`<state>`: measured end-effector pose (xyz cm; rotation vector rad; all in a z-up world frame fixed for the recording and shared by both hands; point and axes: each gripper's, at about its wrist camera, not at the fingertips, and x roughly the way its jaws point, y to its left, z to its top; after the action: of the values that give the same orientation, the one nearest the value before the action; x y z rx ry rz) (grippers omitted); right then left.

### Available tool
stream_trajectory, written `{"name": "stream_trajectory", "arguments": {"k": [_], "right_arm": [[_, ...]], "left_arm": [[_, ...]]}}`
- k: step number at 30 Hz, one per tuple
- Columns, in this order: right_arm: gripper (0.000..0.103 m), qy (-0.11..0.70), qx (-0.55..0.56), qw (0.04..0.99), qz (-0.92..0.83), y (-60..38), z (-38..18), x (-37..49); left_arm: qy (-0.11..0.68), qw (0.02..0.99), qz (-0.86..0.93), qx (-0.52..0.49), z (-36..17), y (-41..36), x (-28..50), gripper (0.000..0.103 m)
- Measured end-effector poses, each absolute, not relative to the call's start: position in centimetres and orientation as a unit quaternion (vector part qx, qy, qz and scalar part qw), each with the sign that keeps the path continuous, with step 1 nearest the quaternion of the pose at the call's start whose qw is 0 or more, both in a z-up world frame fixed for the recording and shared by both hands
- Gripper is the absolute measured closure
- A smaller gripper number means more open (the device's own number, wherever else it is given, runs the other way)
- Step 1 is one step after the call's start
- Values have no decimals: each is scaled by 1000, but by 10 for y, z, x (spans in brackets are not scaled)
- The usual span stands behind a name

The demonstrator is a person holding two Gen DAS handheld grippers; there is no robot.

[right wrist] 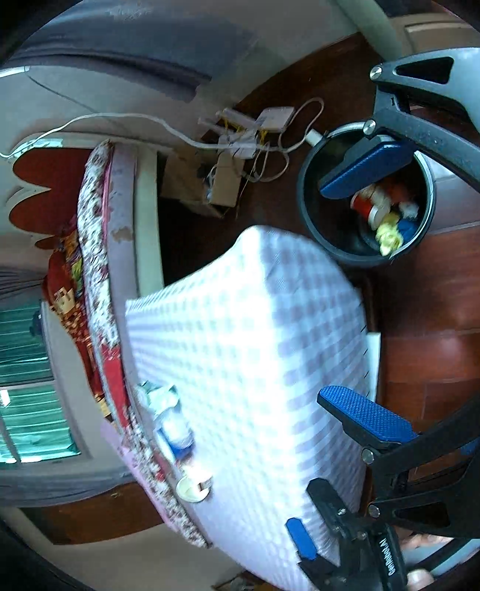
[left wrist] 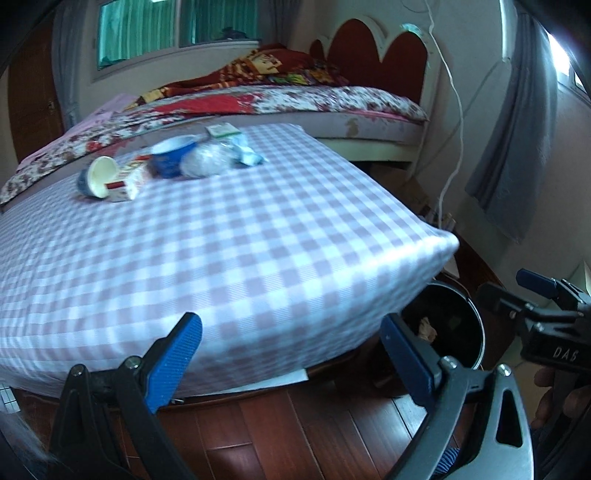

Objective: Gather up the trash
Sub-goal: 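Move both tools back over the bed toward the remaining trash, then grasp the milk carton with the left tool while the right tool grasps the light blue tissue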

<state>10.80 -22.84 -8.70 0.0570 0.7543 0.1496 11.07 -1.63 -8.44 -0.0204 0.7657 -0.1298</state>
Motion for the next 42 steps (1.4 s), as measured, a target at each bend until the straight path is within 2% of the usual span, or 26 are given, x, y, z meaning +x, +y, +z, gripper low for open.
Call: {"name": "stream_trajectory", "arguments": {"k": [14,23,30,35,36,38,40,42], "right_arm": [[1,344,26,926,150,-156,-62,155],[1,337,-30,924,178,-106,-54,213],[1,376,-62,908,171,-85,-69,277],[1,393,-85,900,165,-73,-85,316],[2,396,-84,899,167,-71,-88,324],[16,405,-80,894,173,-68,-94,340],[22,412,-81,890,177,-63,-99,353],[23,414,-86,888,178,-55,-103,366]], "left_arm": [[346,937,34,-27,-60,84,132,5],[346,936,53,-41,-62,122,174,6],[354,932,63,-39,-72,150,223,6],[369,927,59,-27,-82,165,260,17],[370,927,58,-29,-84,169,268,17],[375,925,59,-32,-89,175,284,18],[381,922,58,-34,-95,178,297,20],[385,921,59,-34,-99,179,305,20]]}}
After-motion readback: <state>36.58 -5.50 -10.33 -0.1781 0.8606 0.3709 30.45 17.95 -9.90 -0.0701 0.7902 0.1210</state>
